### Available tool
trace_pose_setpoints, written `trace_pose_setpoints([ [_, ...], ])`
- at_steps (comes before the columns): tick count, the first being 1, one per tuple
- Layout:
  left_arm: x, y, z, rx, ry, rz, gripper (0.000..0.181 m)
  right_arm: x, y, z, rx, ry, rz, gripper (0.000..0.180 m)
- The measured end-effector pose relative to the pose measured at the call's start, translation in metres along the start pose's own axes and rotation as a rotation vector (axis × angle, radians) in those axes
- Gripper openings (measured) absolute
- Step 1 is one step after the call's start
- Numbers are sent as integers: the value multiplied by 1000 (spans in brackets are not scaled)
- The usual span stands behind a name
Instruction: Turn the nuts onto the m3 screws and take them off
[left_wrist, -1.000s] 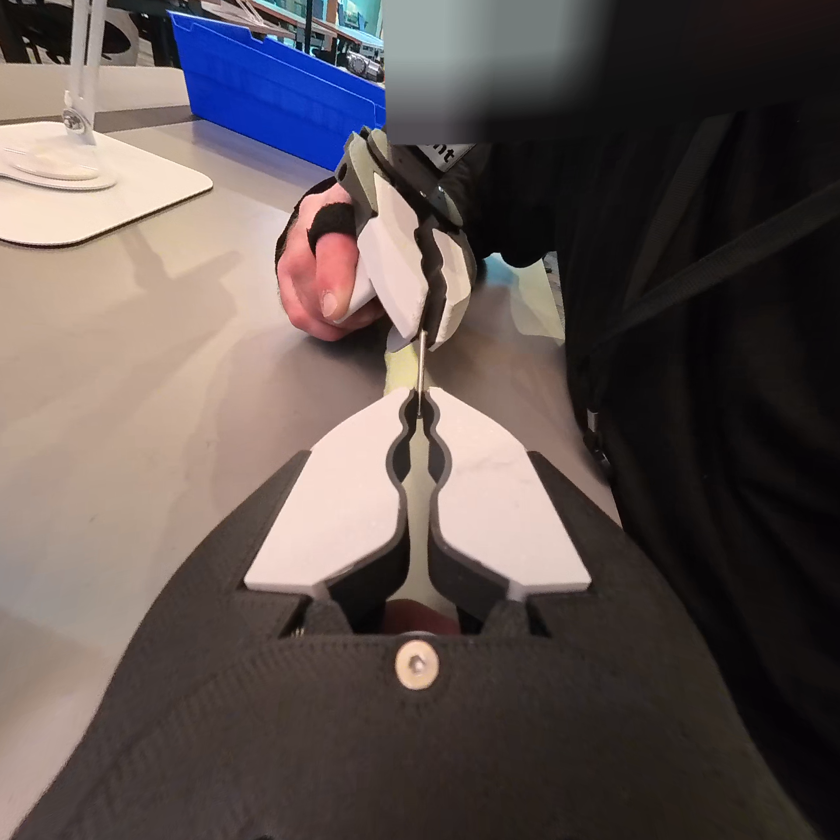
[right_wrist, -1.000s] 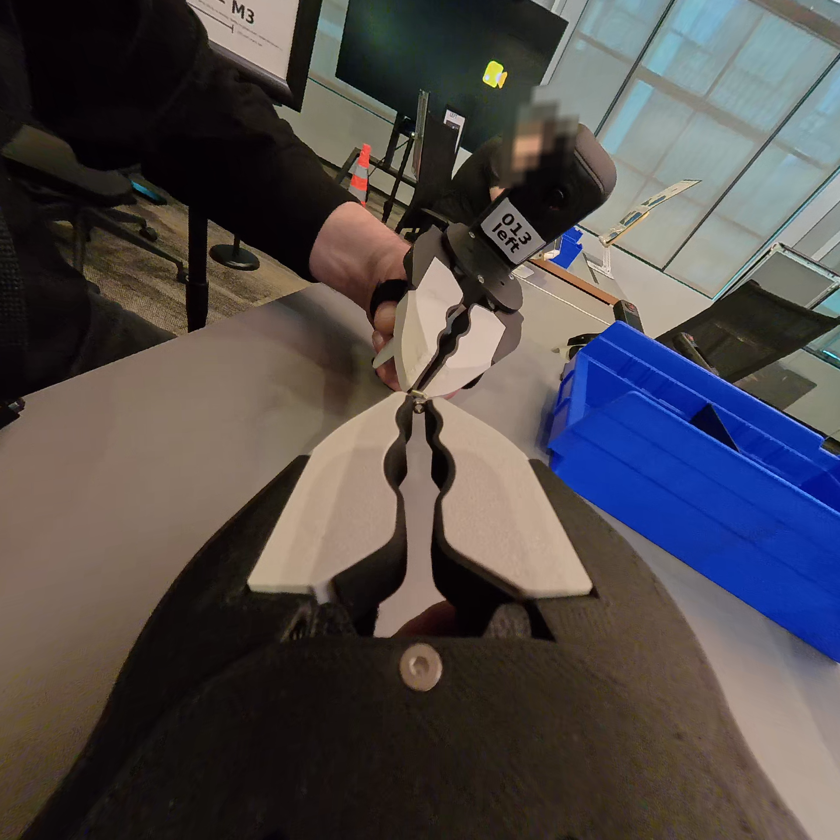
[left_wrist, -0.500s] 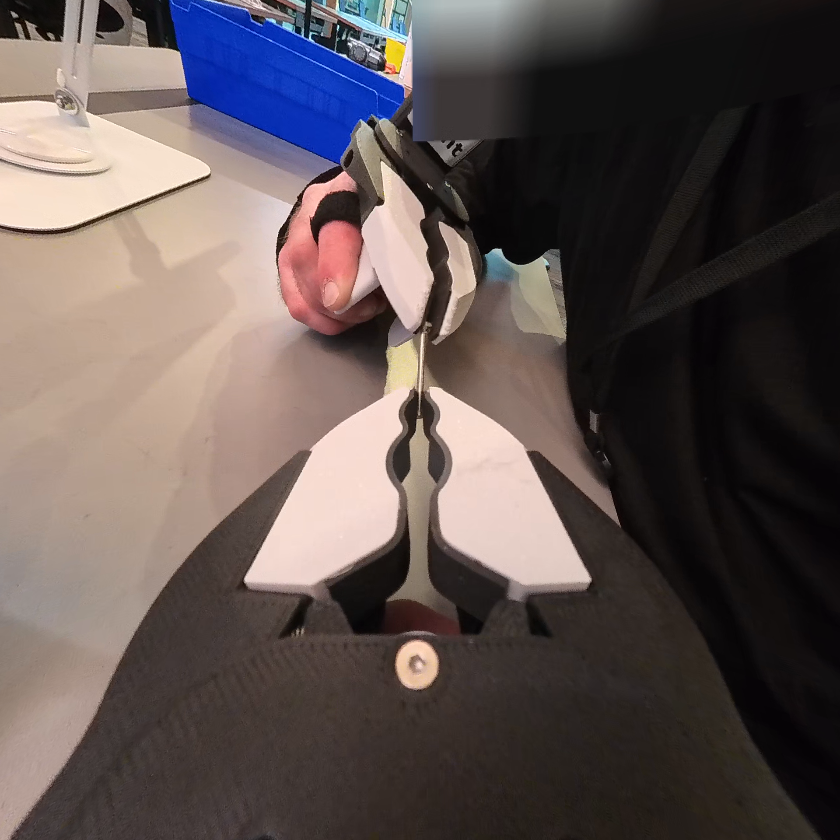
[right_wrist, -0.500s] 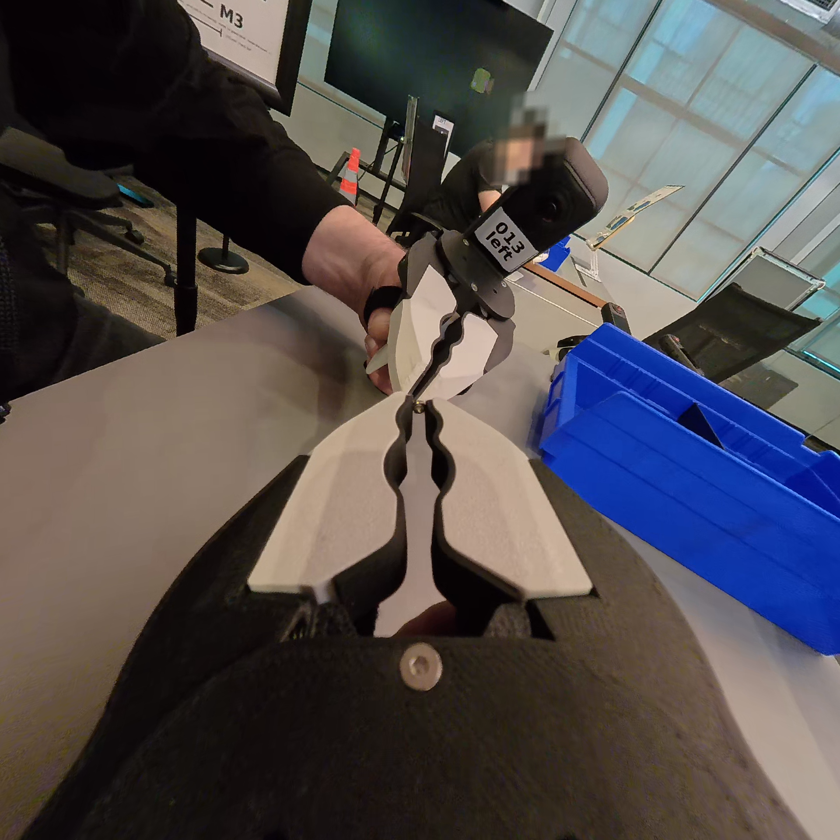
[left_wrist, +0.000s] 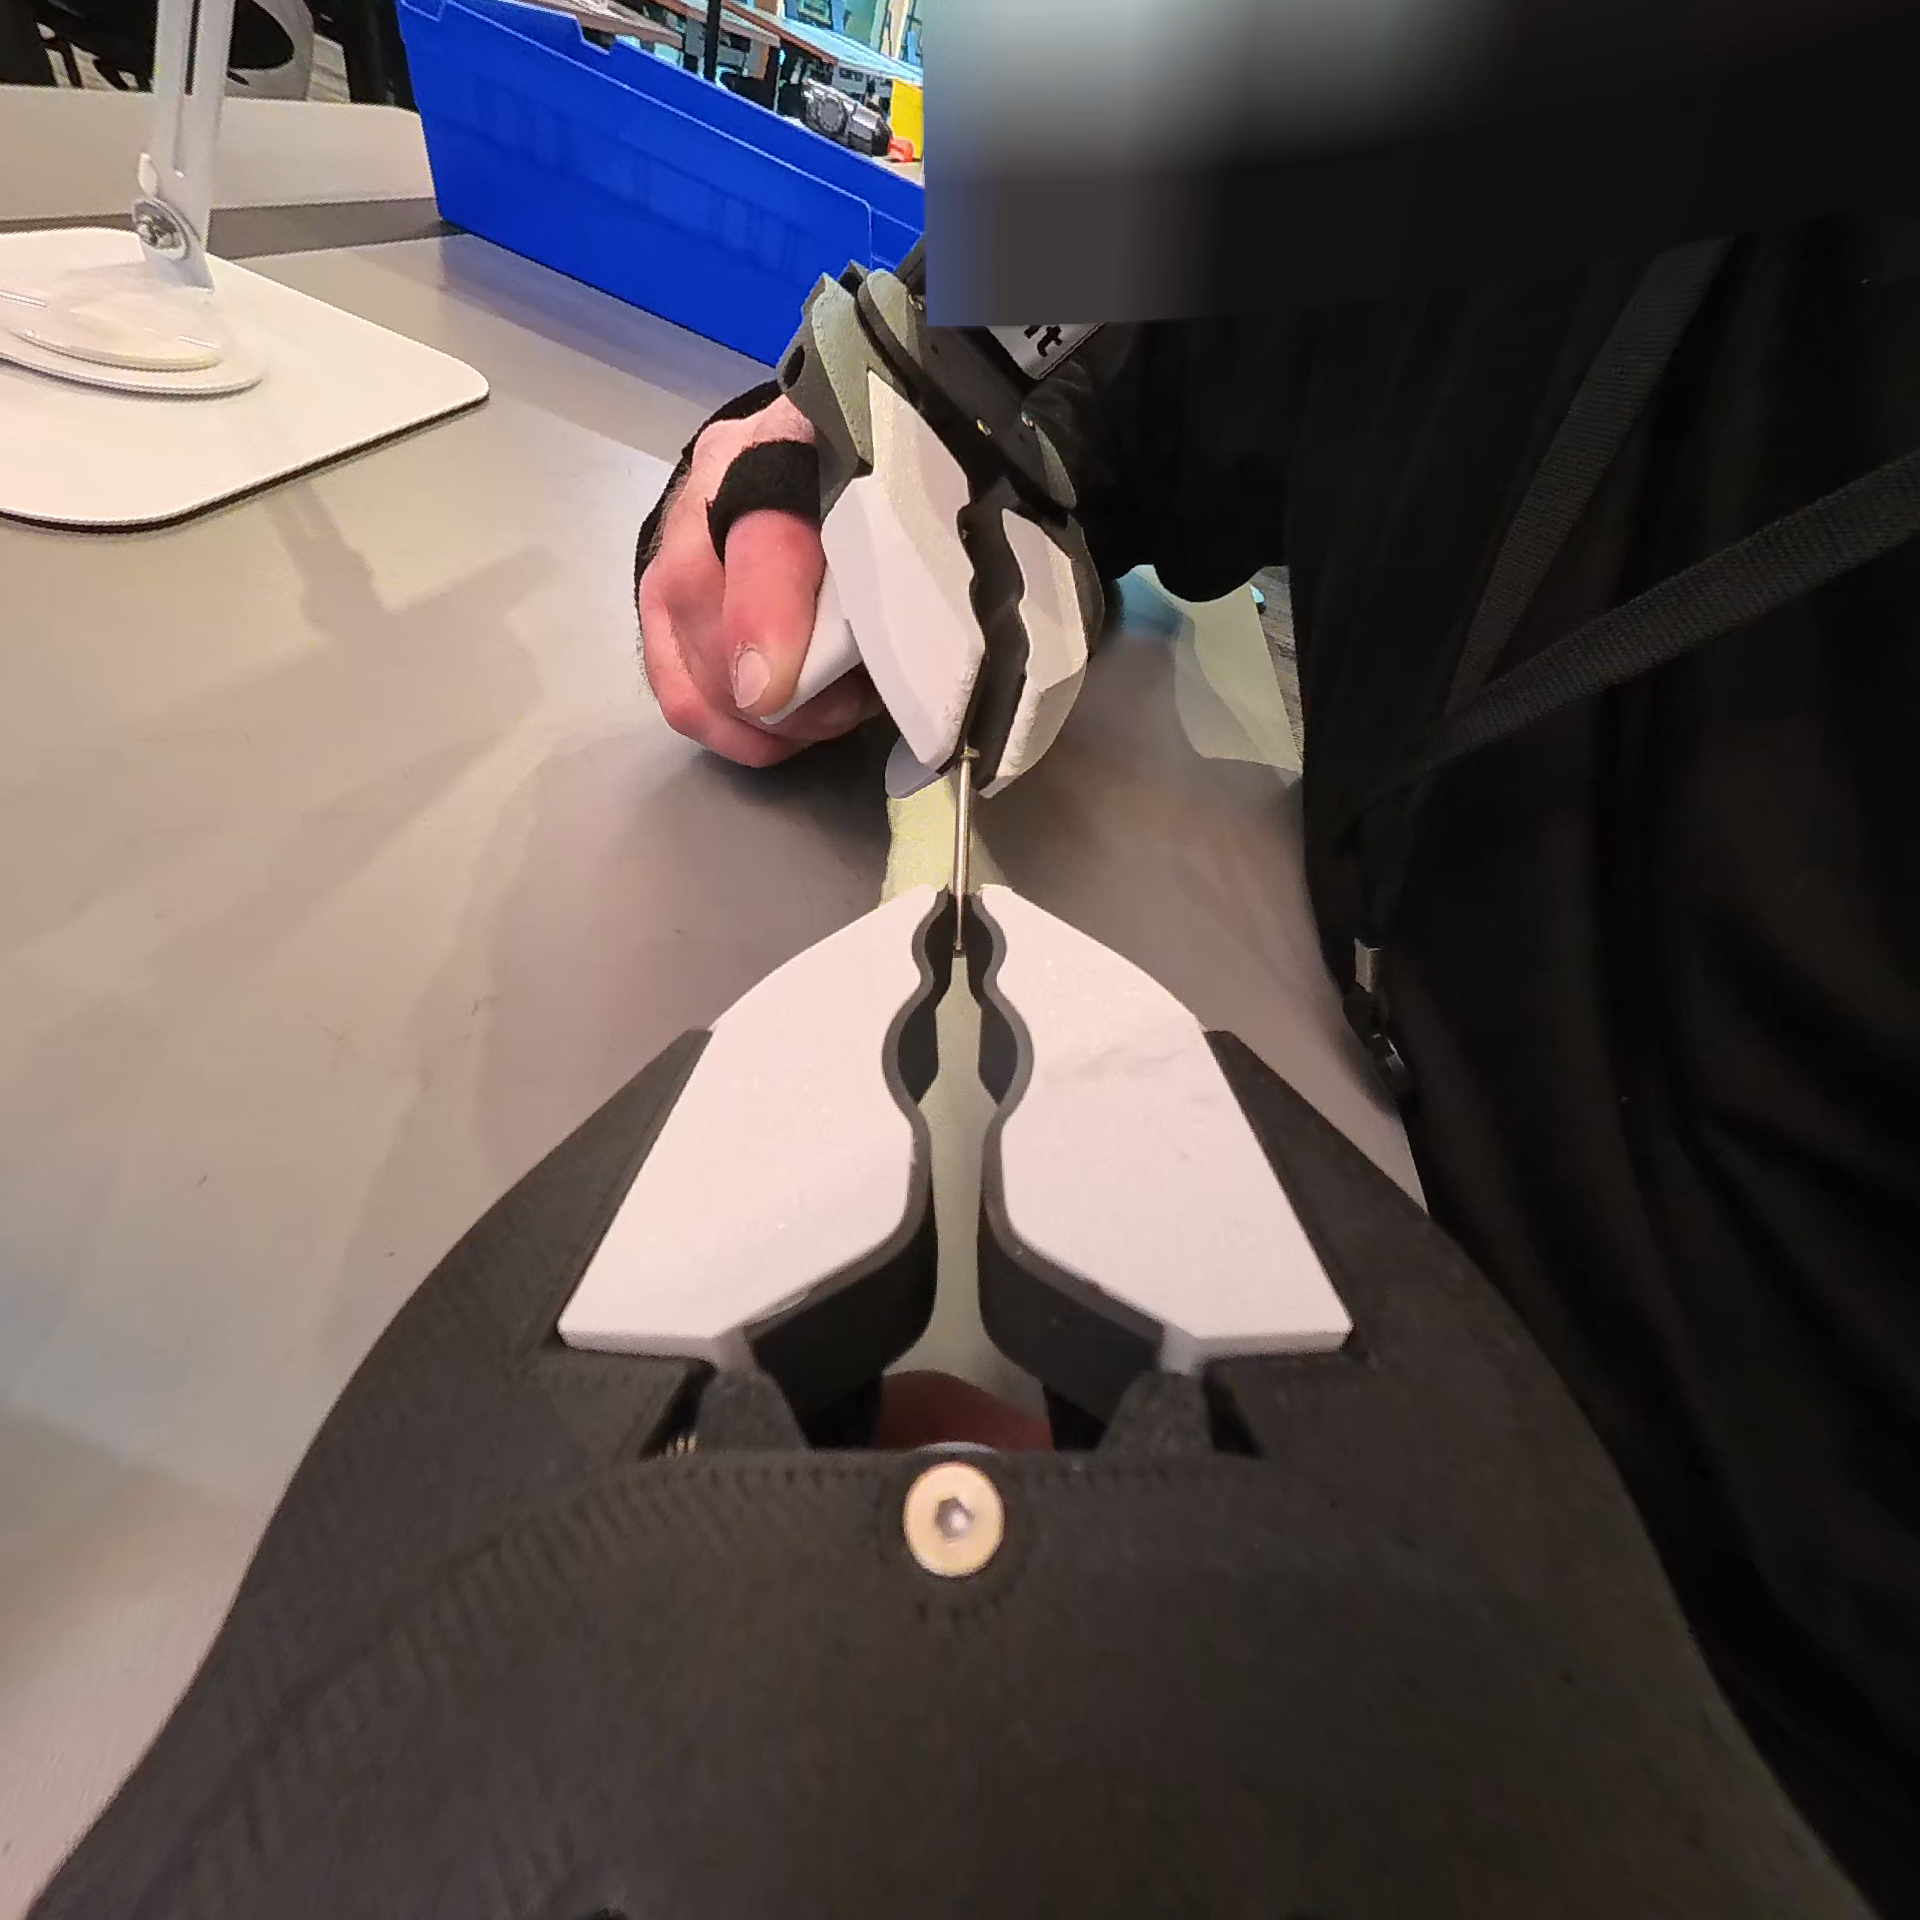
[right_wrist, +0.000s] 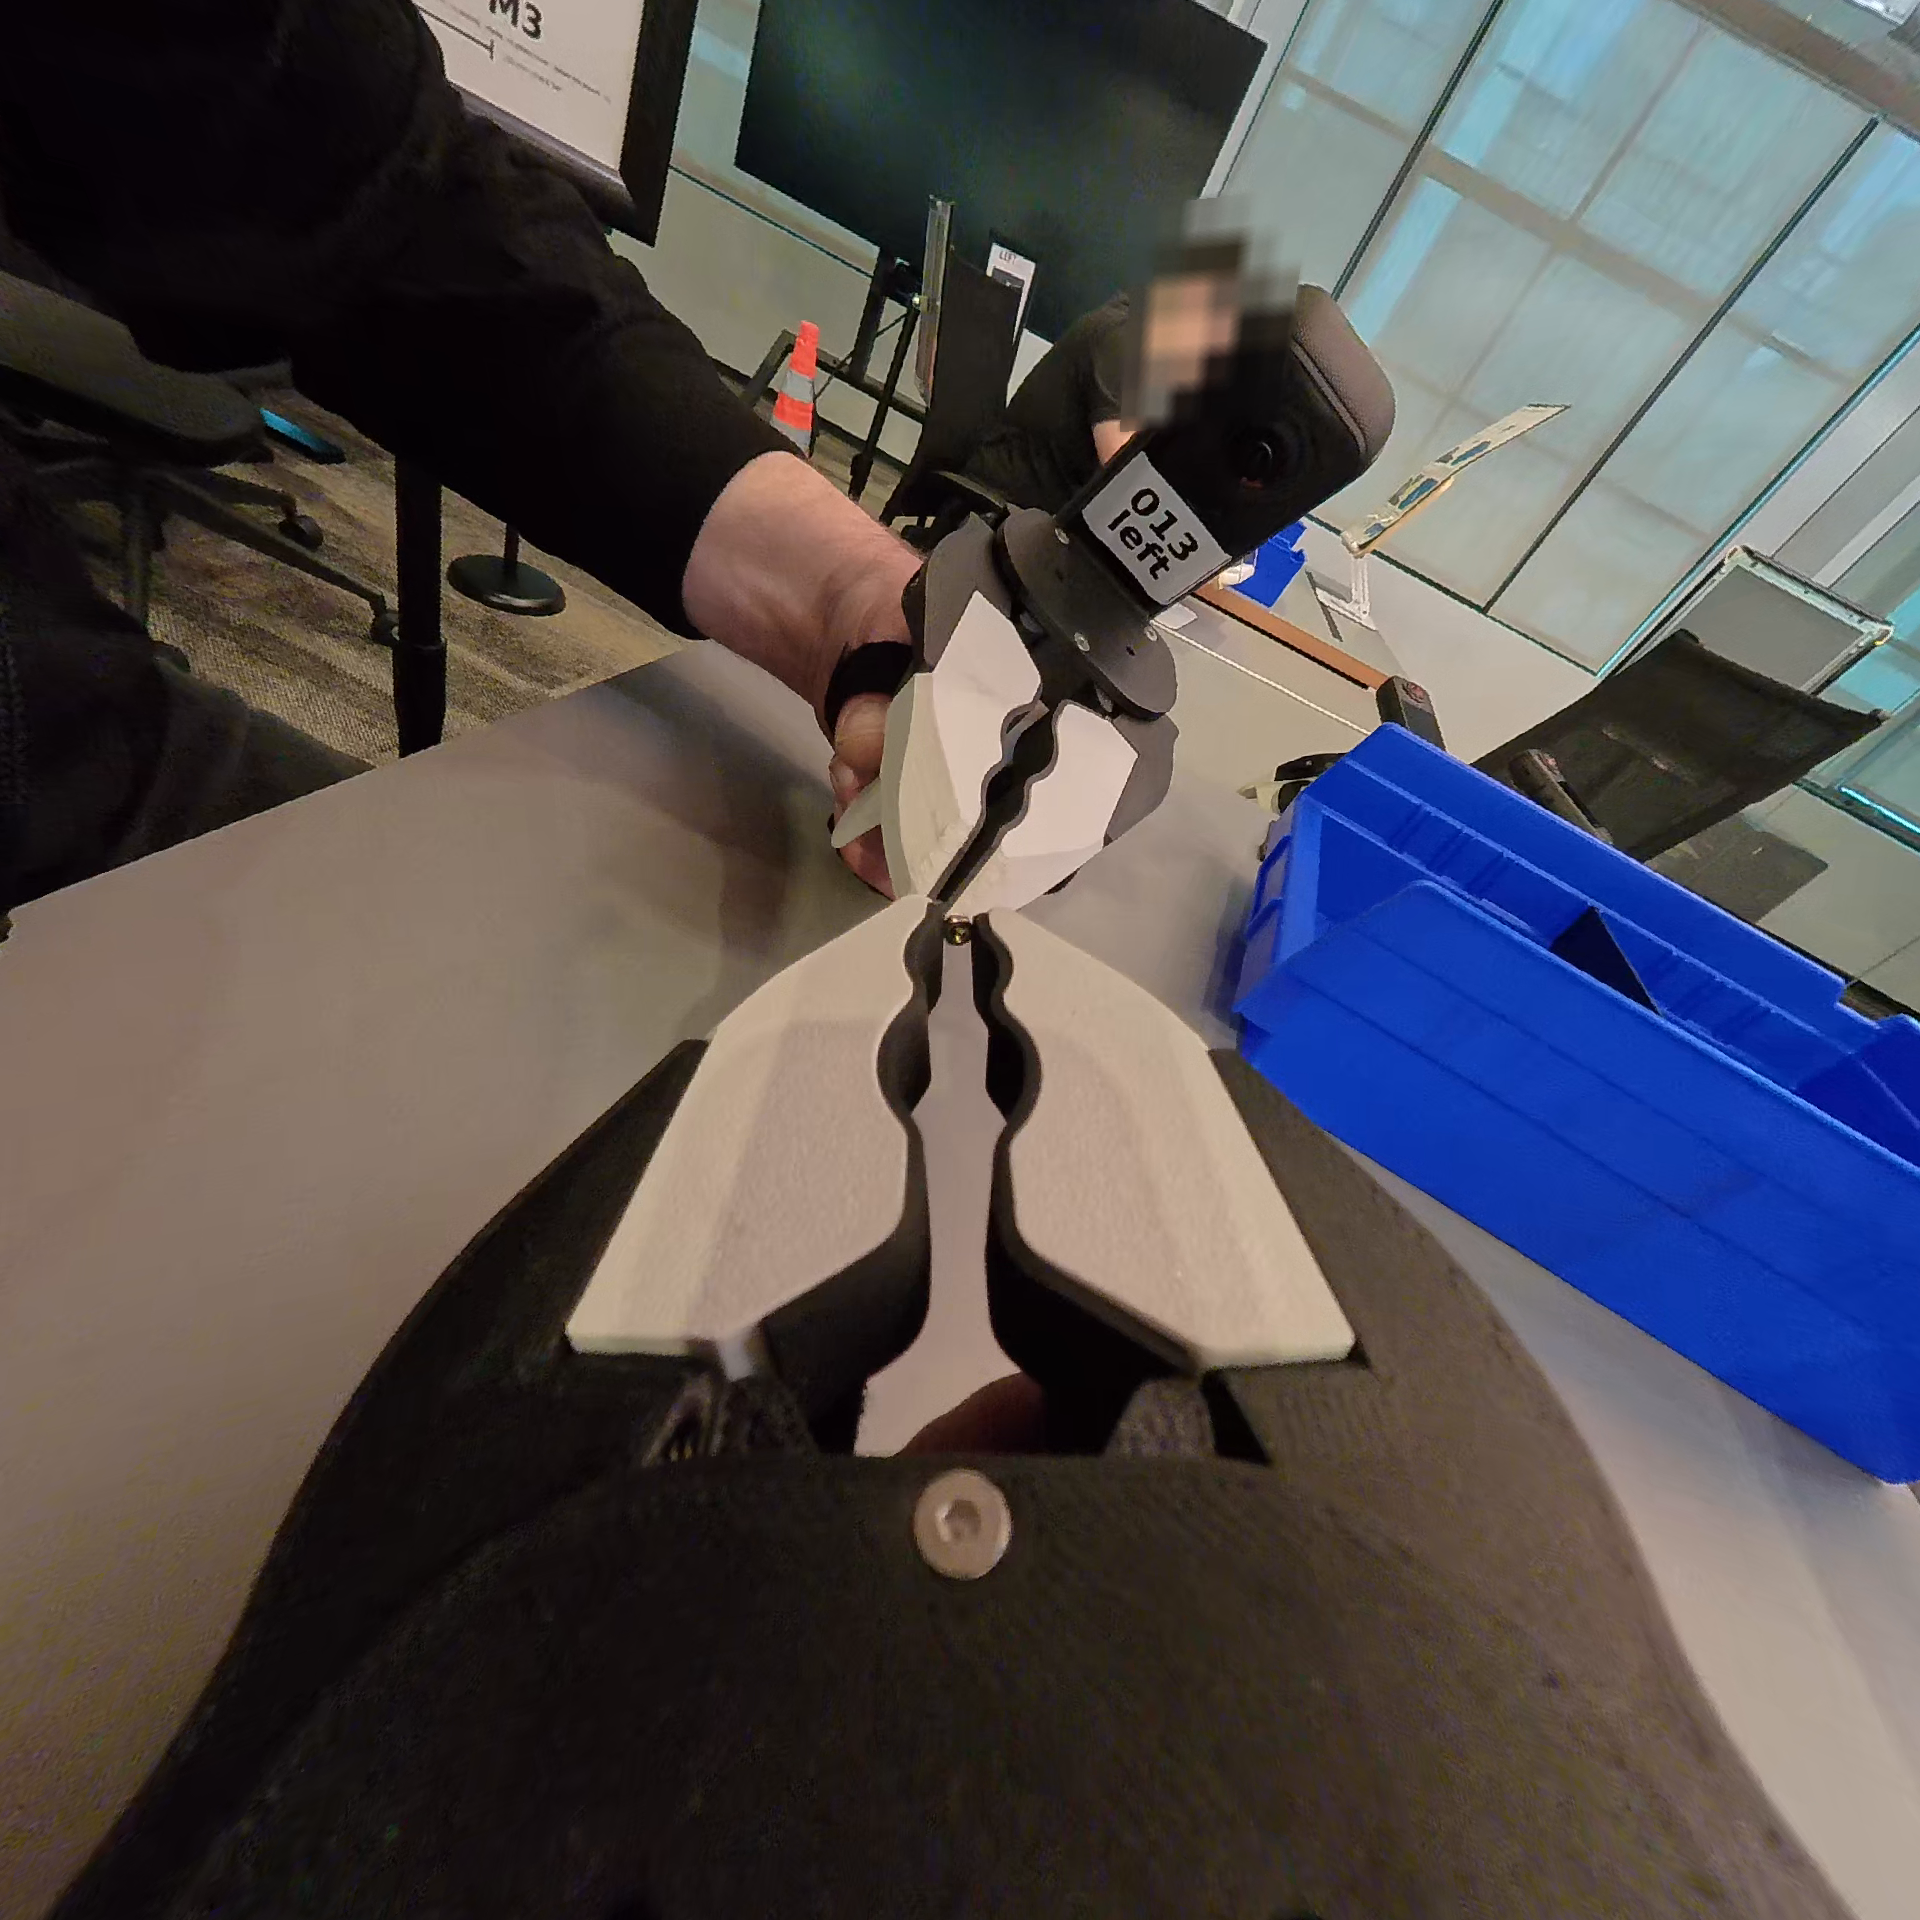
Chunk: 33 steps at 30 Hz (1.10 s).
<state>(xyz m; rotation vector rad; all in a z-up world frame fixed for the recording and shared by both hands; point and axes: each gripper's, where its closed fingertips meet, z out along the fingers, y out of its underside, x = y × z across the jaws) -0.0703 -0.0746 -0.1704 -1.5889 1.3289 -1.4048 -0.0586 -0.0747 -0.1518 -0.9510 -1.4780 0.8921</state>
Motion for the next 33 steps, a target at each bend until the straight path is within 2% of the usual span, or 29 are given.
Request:
trace_pose_setpoints([
  [33,-15,4,-1,-192,-253,240,2,6,11,2,-53,9,46,5],
])
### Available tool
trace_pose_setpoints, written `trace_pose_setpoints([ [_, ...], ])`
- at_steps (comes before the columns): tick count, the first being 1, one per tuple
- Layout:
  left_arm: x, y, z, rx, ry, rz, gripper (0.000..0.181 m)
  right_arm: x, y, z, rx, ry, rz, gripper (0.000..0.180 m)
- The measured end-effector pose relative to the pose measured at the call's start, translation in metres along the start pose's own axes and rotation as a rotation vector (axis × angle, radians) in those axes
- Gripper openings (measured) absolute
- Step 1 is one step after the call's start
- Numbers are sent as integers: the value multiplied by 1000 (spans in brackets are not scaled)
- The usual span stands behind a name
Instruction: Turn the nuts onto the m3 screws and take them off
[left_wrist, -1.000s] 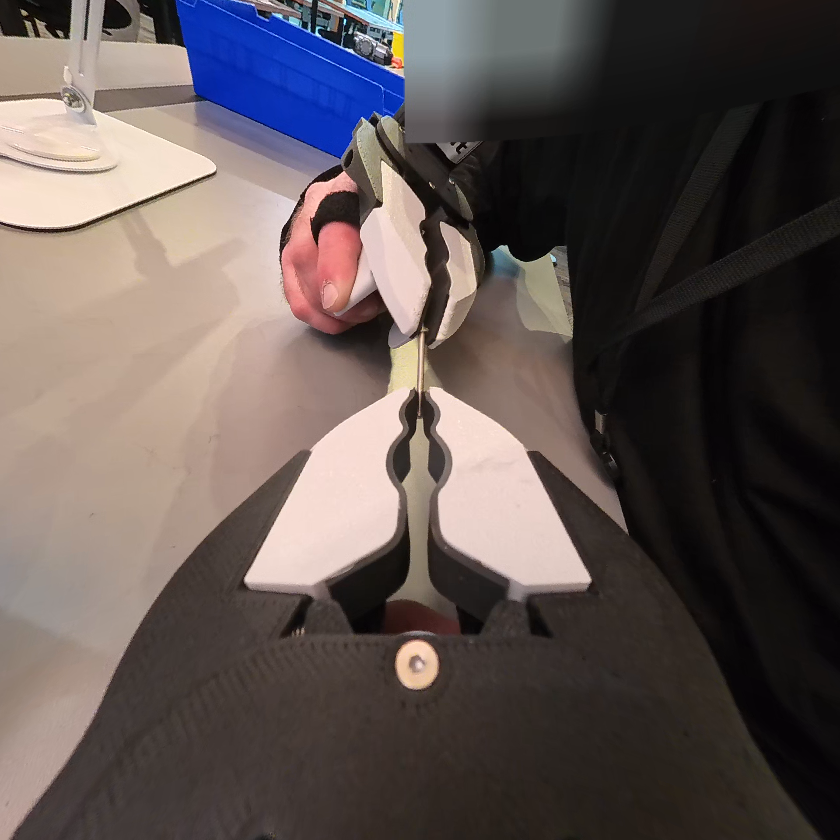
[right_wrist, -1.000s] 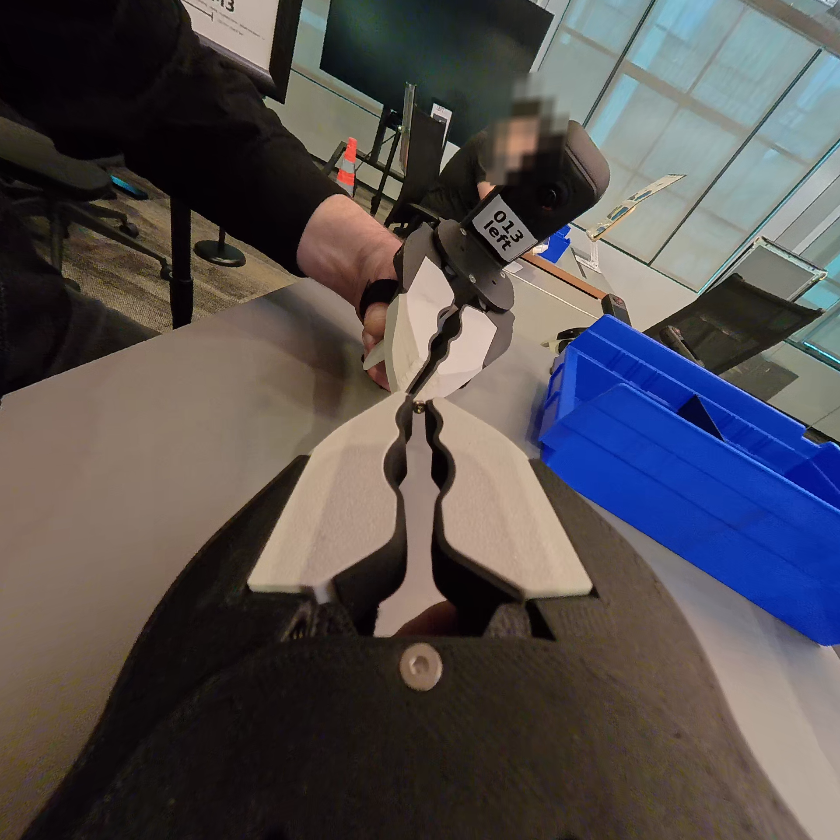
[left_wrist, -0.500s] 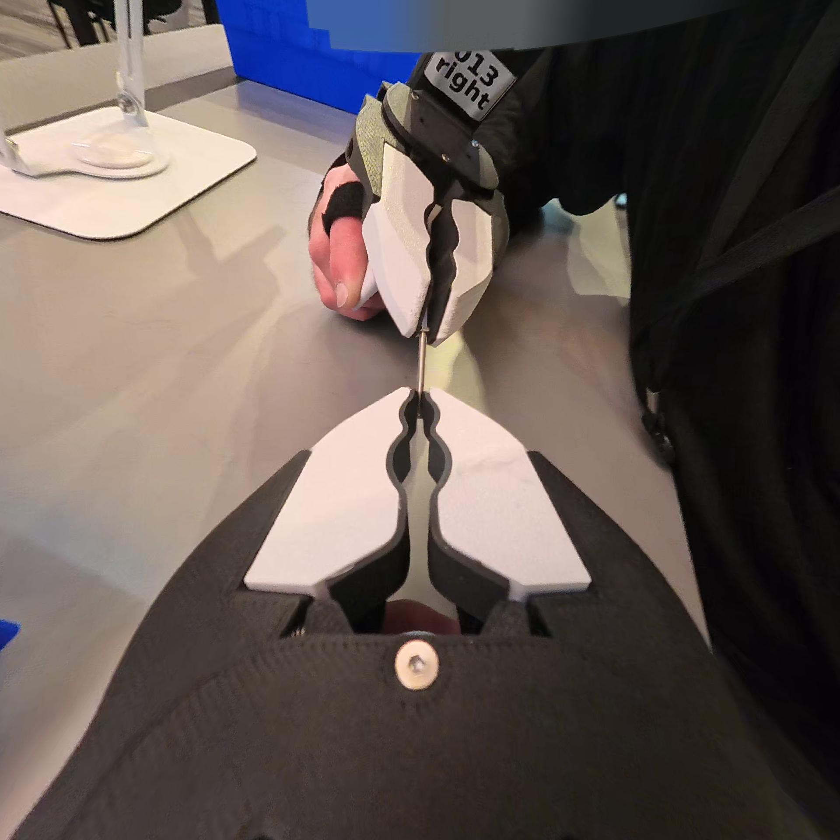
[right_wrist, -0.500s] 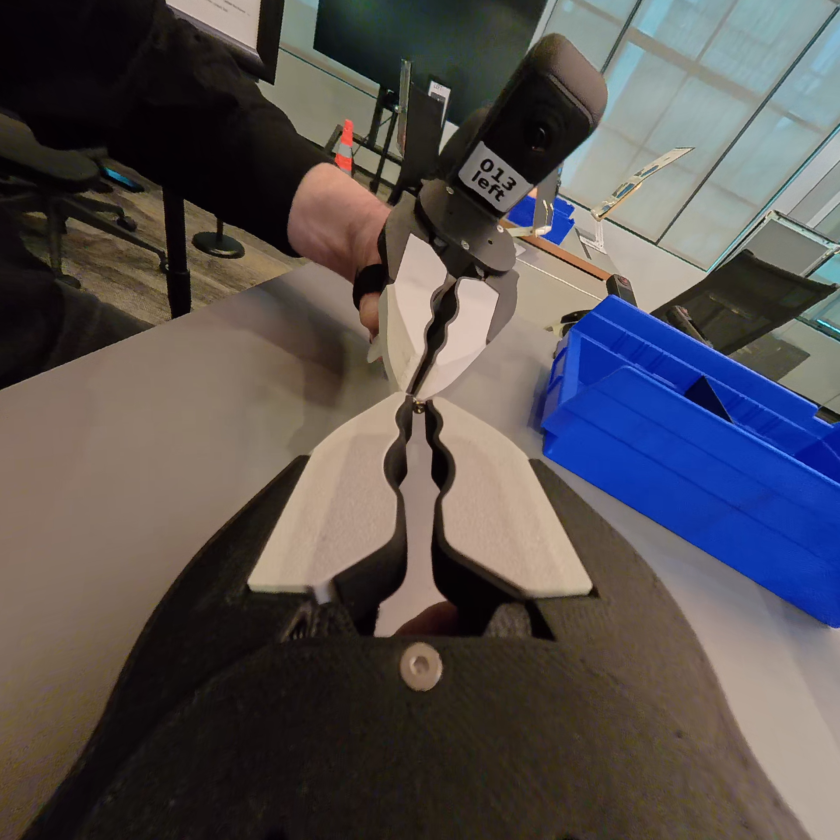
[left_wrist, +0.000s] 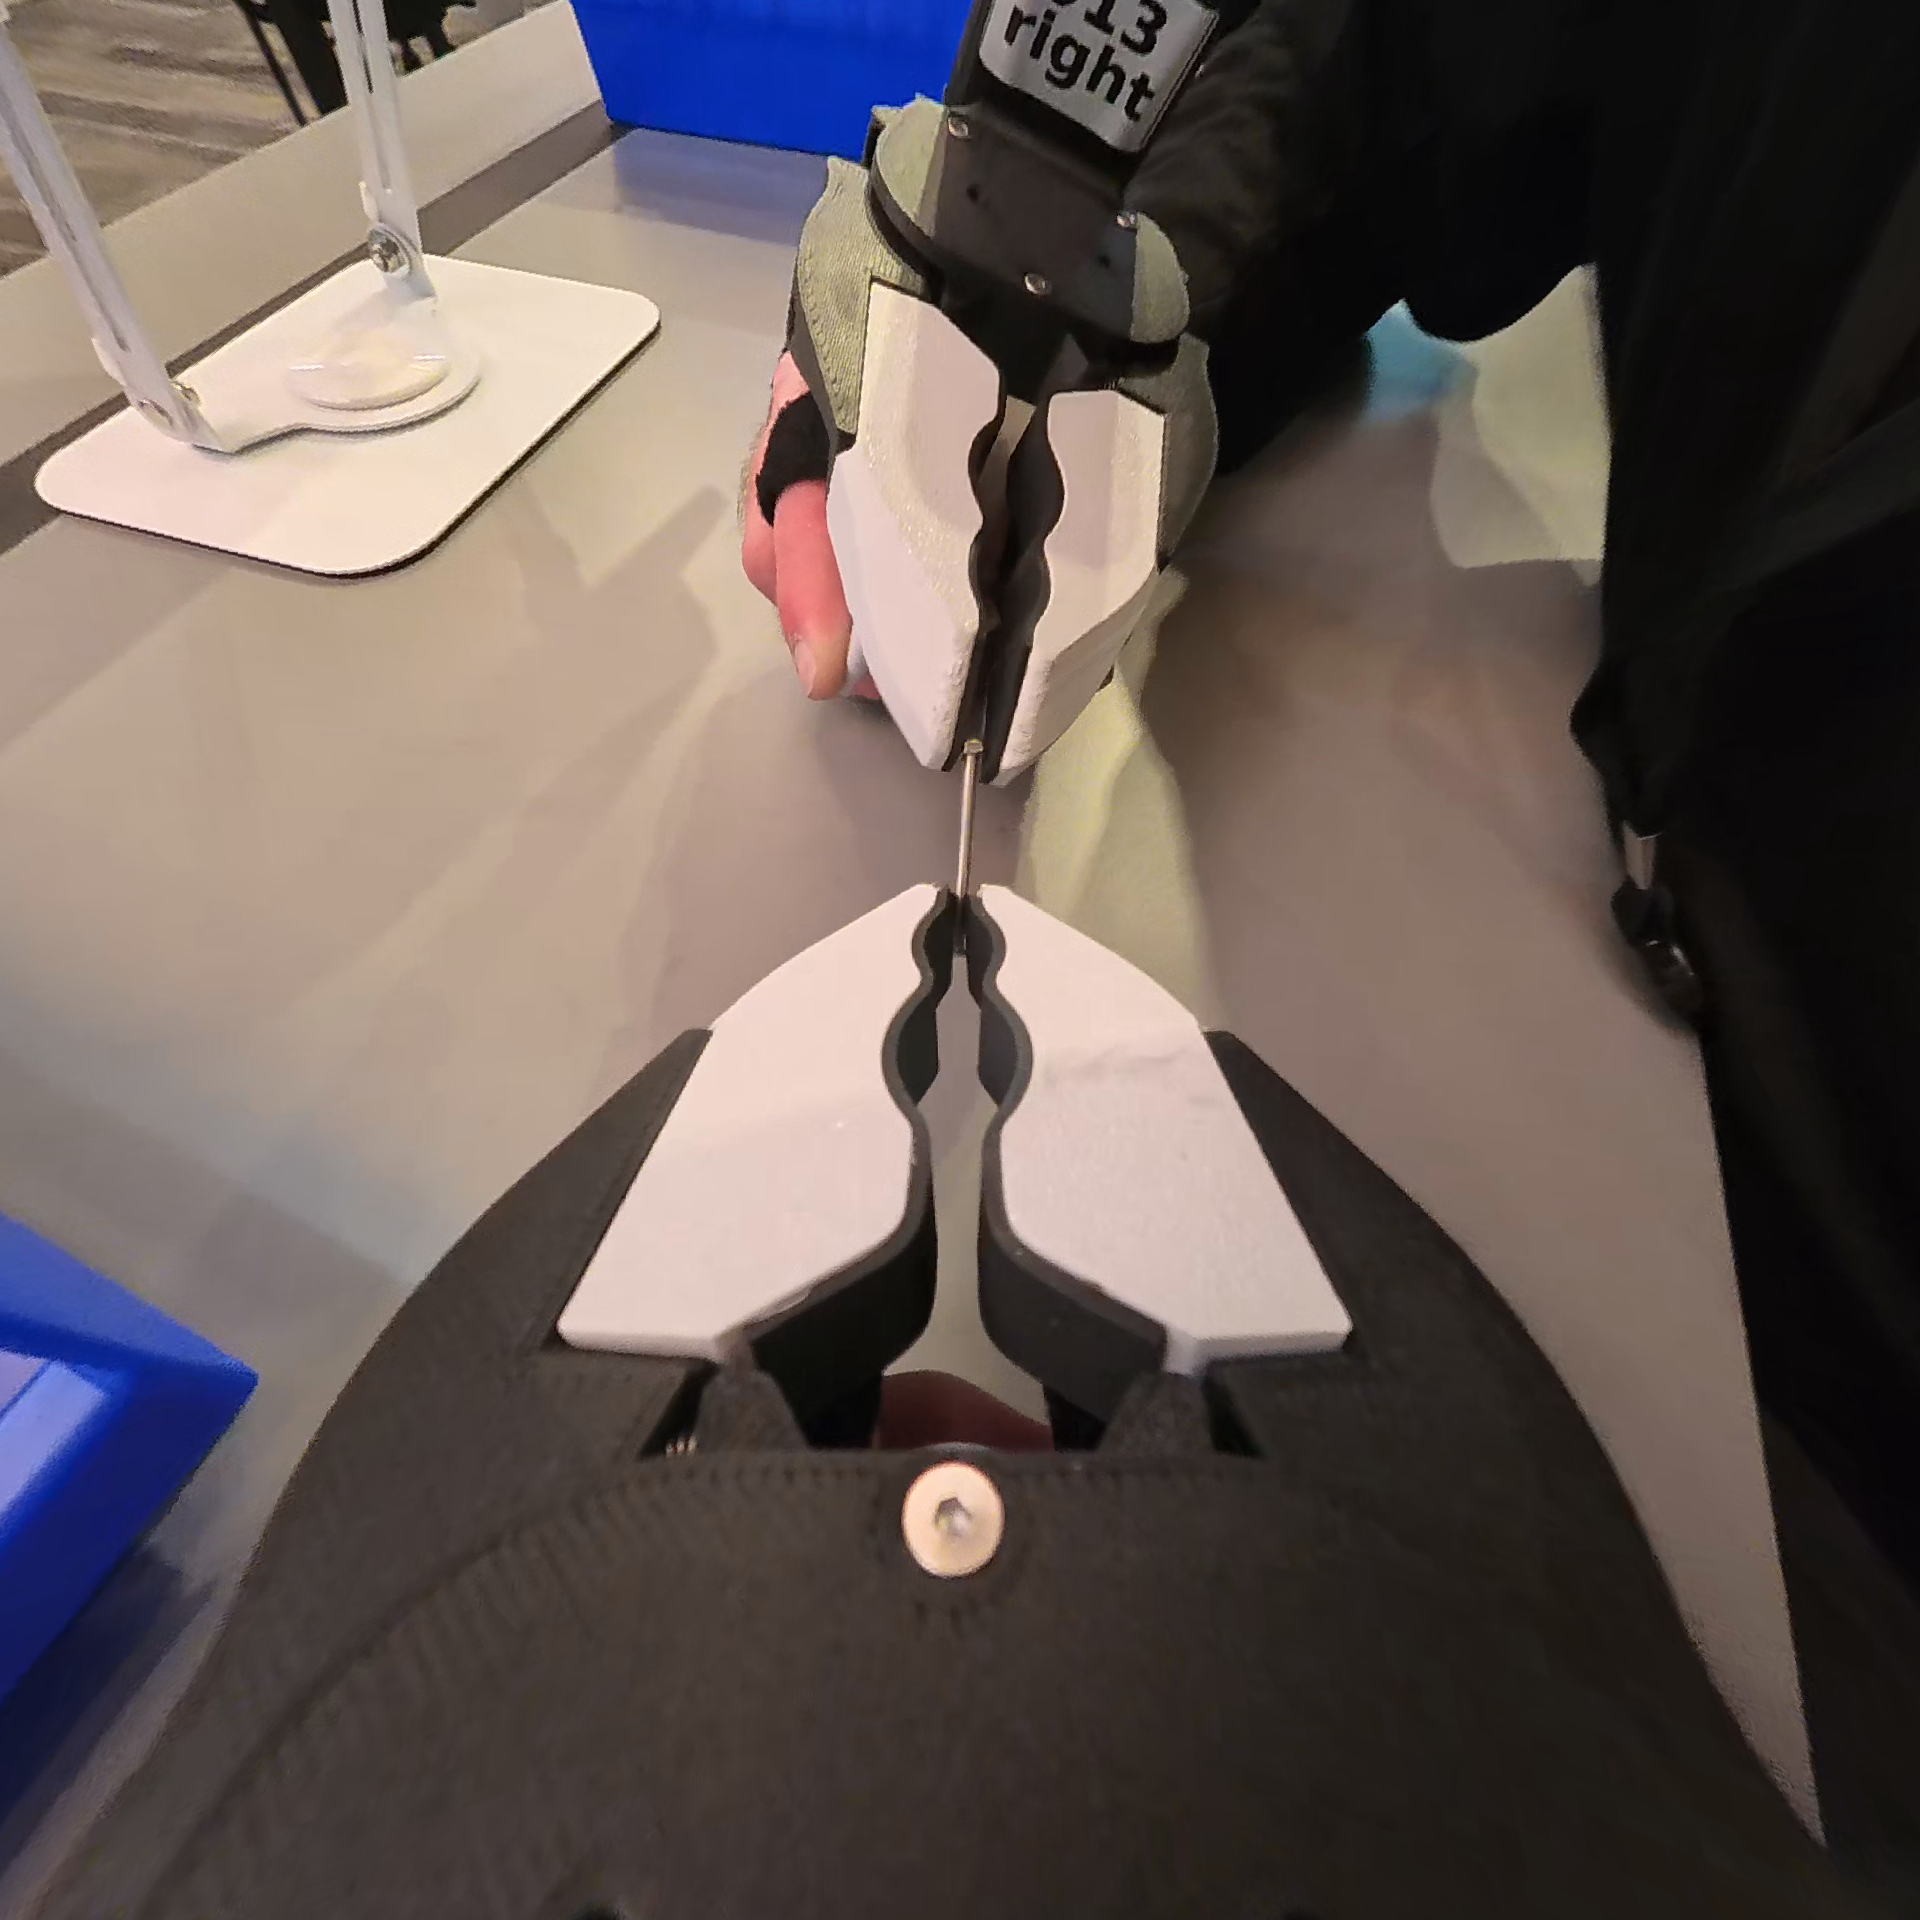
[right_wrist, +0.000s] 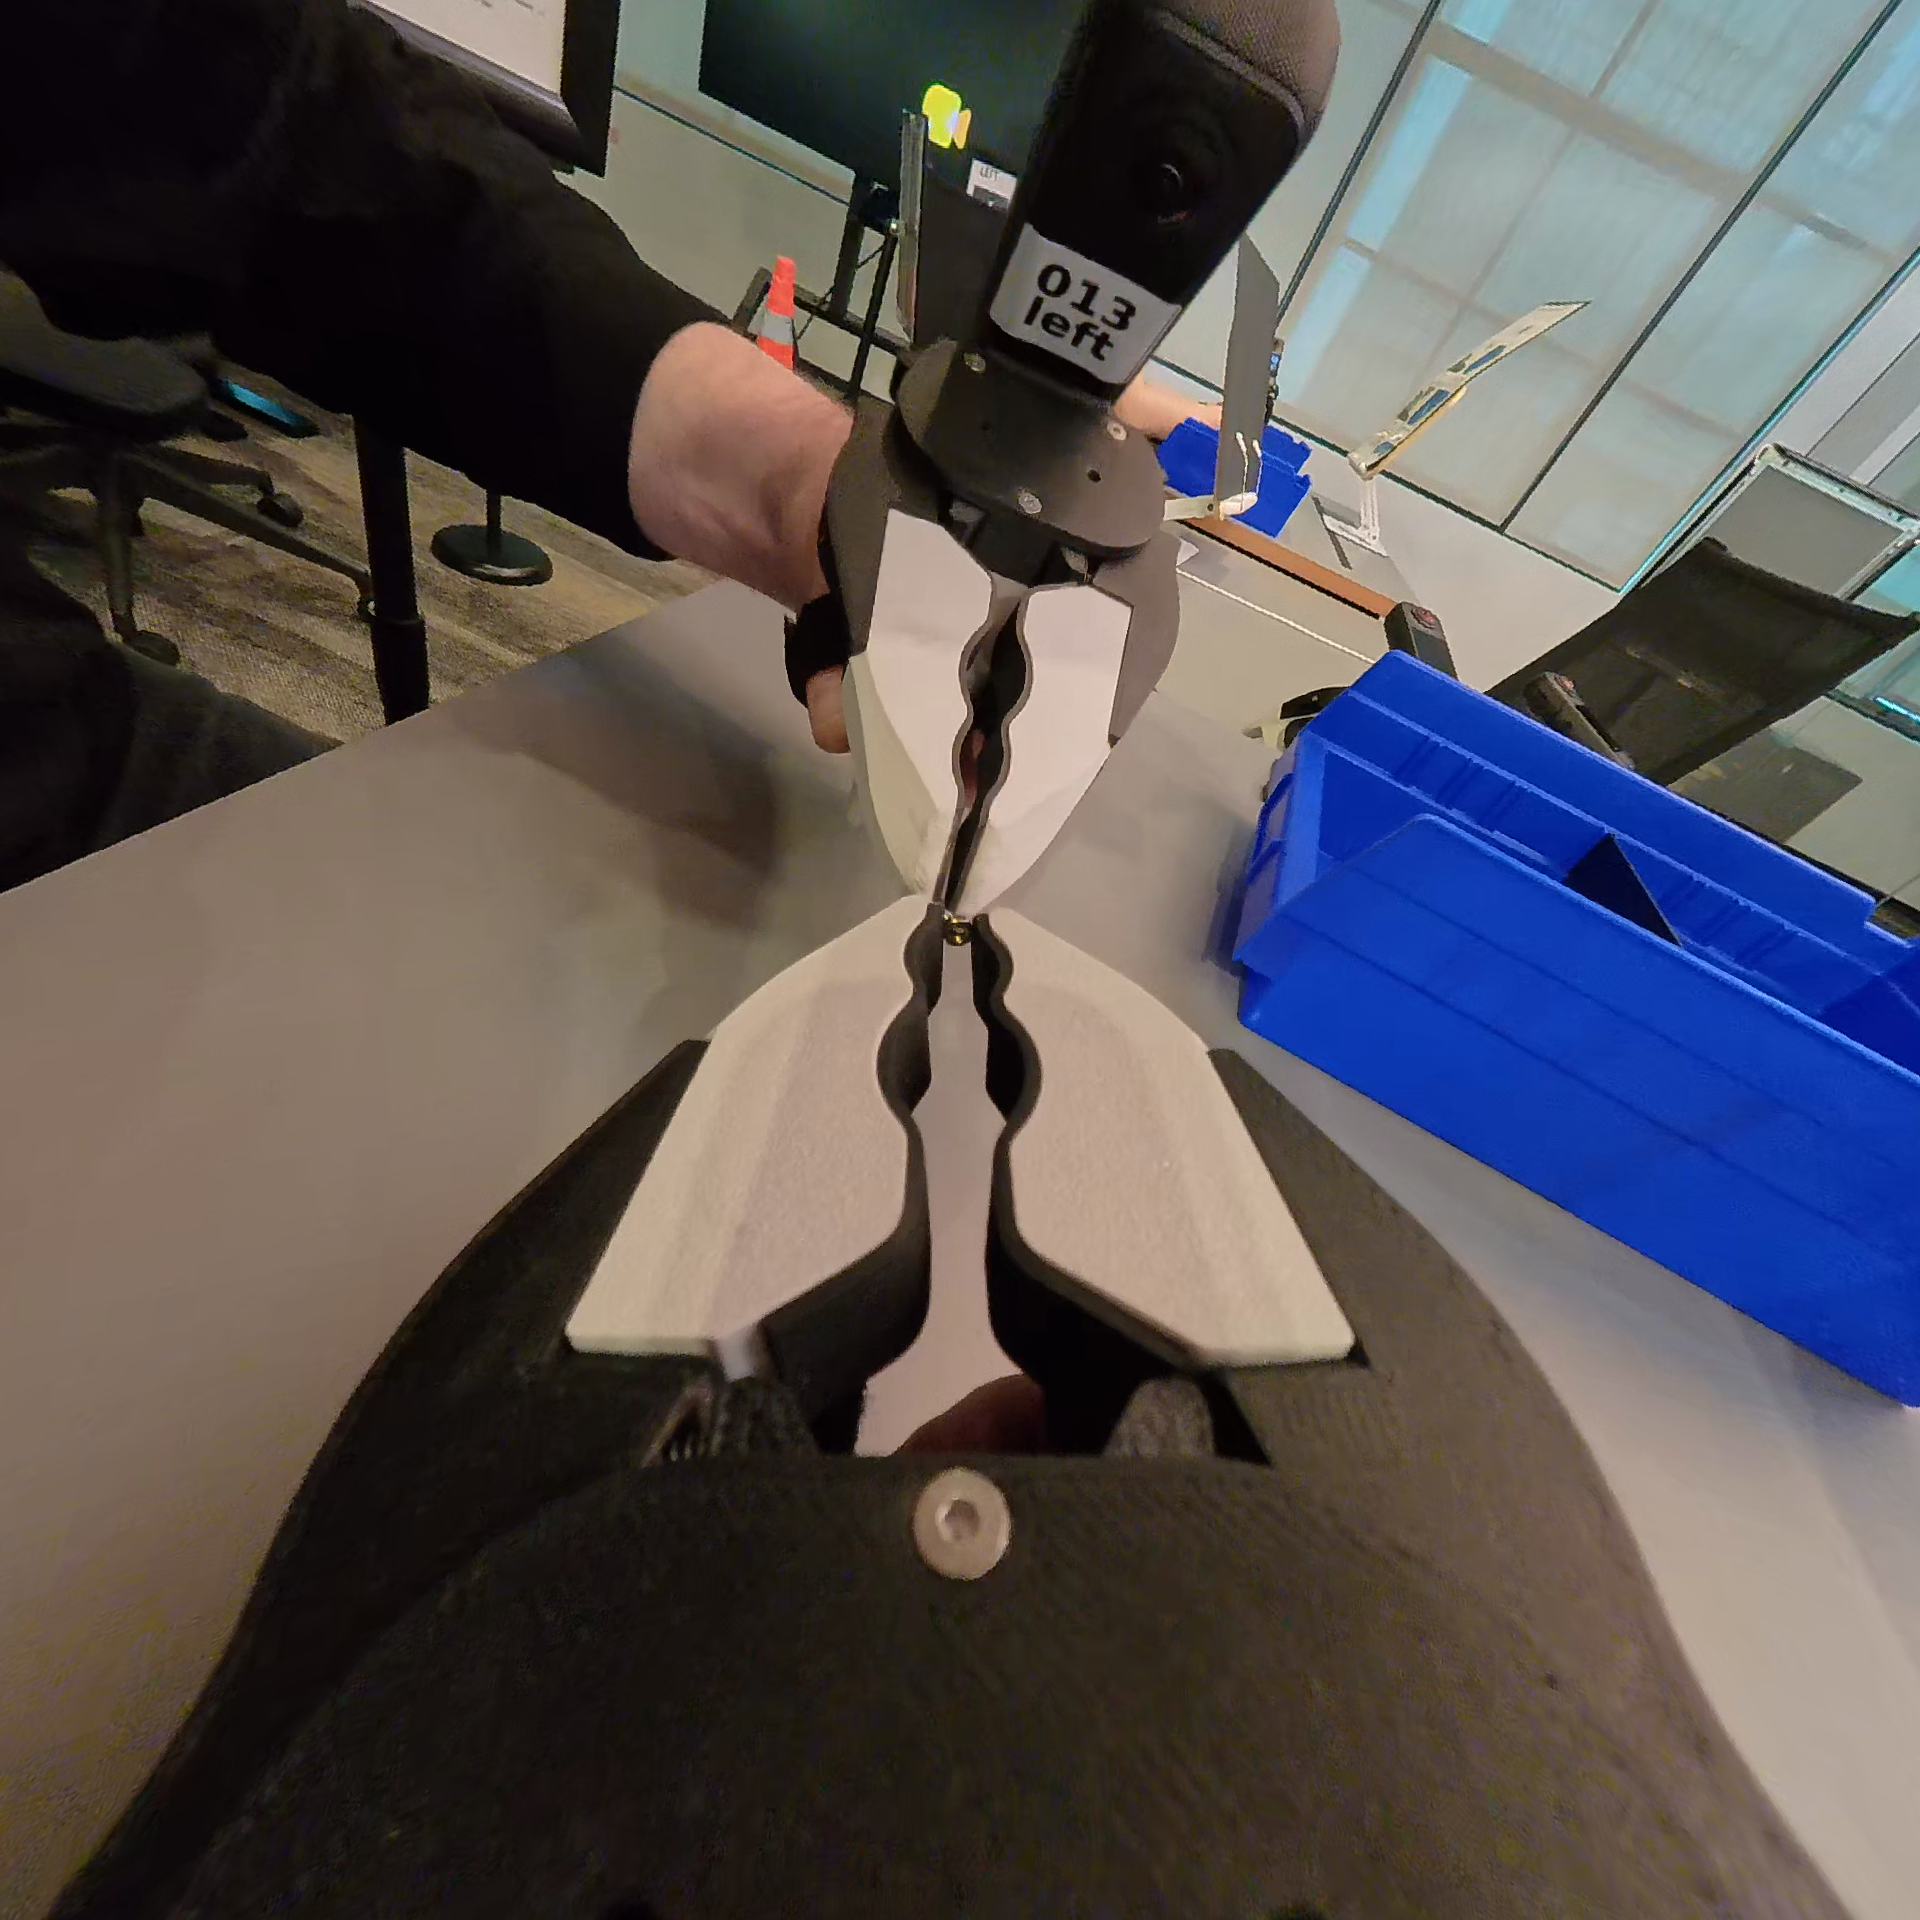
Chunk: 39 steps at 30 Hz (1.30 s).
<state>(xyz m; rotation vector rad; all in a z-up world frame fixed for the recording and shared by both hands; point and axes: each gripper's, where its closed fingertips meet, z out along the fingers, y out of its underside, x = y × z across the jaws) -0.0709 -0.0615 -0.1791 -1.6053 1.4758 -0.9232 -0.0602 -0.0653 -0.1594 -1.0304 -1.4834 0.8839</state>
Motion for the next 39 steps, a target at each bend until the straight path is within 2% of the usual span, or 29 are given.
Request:
trace_pose_setpoints([
  [22,-9,-3,-2,-40,-159,85,1,10,2,0,-16,43,57,5],
  [39,-19,-8,-4,-148,-364,280,2,19,1,-1,-9,77,139,5],
])
